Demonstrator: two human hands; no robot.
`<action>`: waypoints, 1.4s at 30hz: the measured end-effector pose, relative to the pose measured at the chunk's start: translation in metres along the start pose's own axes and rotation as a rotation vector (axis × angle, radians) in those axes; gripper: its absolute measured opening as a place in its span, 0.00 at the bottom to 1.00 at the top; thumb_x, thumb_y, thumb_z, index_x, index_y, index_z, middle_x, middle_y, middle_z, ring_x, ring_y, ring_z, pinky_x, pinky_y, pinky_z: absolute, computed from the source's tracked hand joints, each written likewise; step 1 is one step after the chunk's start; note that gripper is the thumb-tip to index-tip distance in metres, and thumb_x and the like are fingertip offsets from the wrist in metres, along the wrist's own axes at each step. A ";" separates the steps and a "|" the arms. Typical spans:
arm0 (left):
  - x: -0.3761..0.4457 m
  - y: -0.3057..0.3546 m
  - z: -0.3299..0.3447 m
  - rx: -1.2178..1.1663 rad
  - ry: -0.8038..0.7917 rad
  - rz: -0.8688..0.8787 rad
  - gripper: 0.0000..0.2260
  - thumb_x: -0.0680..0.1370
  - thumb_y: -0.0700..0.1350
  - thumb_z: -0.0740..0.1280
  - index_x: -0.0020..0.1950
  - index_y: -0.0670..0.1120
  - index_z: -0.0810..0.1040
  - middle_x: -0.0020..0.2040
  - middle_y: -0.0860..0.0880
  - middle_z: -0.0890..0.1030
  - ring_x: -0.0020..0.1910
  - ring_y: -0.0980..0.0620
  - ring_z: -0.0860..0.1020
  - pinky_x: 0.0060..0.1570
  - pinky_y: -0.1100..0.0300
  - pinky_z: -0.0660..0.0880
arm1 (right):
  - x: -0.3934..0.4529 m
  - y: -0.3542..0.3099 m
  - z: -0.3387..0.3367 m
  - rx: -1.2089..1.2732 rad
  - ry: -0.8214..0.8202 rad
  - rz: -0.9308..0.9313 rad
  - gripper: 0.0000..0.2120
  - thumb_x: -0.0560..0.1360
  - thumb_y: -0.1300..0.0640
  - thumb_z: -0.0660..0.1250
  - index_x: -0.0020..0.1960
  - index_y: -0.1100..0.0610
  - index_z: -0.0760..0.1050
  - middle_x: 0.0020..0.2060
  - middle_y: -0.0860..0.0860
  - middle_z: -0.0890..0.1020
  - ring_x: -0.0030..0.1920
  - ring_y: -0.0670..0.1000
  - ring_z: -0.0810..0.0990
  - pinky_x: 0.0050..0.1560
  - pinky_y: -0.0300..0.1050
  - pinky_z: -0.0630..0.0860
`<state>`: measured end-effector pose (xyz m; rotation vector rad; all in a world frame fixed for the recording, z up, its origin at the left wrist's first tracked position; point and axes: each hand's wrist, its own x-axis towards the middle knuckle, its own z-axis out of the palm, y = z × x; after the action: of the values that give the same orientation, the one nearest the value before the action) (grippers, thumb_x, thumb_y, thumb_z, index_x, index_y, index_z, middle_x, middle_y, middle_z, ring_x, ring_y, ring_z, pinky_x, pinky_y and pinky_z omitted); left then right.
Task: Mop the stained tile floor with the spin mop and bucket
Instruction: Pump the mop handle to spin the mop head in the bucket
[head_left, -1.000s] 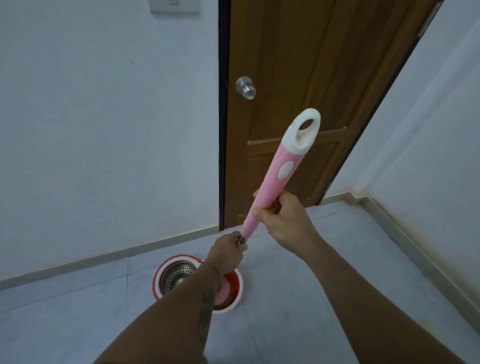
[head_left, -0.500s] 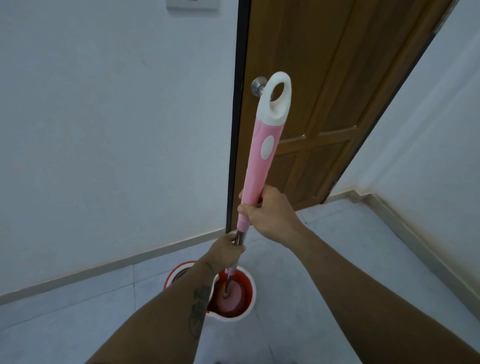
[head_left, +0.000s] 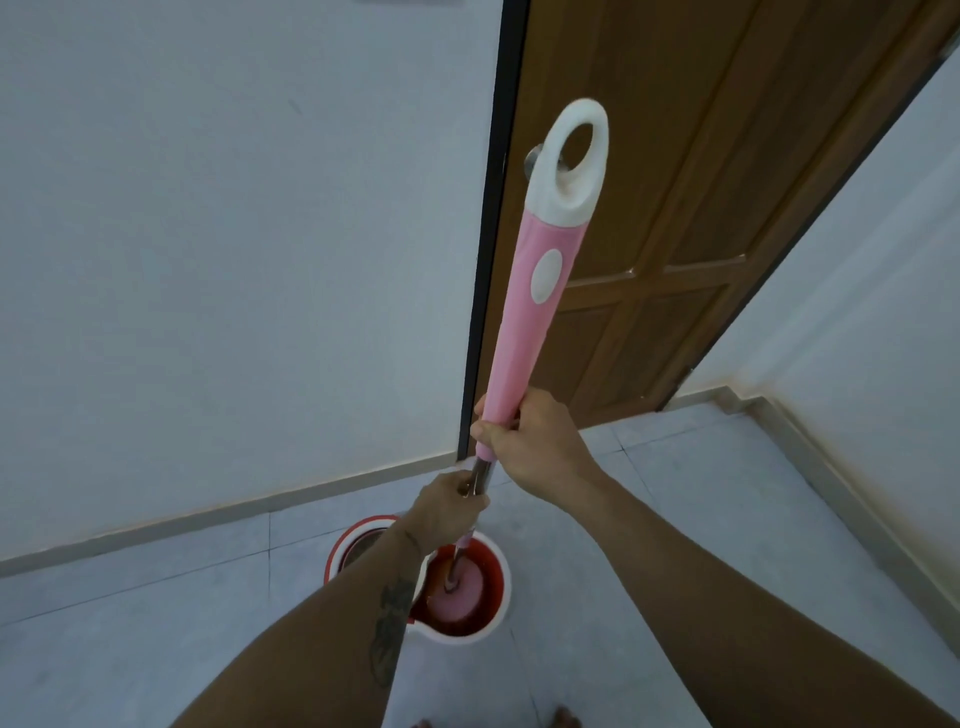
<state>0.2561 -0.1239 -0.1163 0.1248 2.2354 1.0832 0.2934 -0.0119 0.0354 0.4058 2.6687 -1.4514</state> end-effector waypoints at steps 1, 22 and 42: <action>0.001 -0.001 0.002 -0.010 -0.006 -0.015 0.05 0.79 0.45 0.64 0.52 0.46 0.78 0.46 0.45 0.83 0.39 0.53 0.80 0.37 0.64 0.73 | 0.000 0.000 0.001 0.003 -0.001 -0.013 0.13 0.74 0.54 0.72 0.58 0.54 0.77 0.48 0.46 0.82 0.48 0.49 0.83 0.55 0.49 0.80; -0.010 0.001 0.005 -0.150 0.117 0.108 0.07 0.78 0.37 0.63 0.52 0.47 0.76 0.41 0.46 0.82 0.31 0.55 0.76 0.26 0.67 0.72 | -0.004 -0.029 -0.020 0.007 0.055 -0.253 0.15 0.73 0.56 0.73 0.58 0.55 0.76 0.48 0.47 0.82 0.47 0.48 0.82 0.50 0.42 0.80; -0.033 0.034 -0.030 -0.145 0.345 0.301 0.11 0.75 0.40 0.69 0.56 0.51 0.79 0.51 0.52 0.83 0.49 0.52 0.81 0.50 0.57 0.79 | 0.000 -0.044 -0.019 -0.020 0.060 -0.216 0.06 0.77 0.58 0.69 0.54 0.54 0.79 0.45 0.47 0.83 0.46 0.46 0.82 0.49 0.40 0.77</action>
<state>0.2580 -0.1335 -0.0613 0.2333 2.4849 1.5223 0.2828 -0.0189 0.0818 0.1658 2.8479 -1.4863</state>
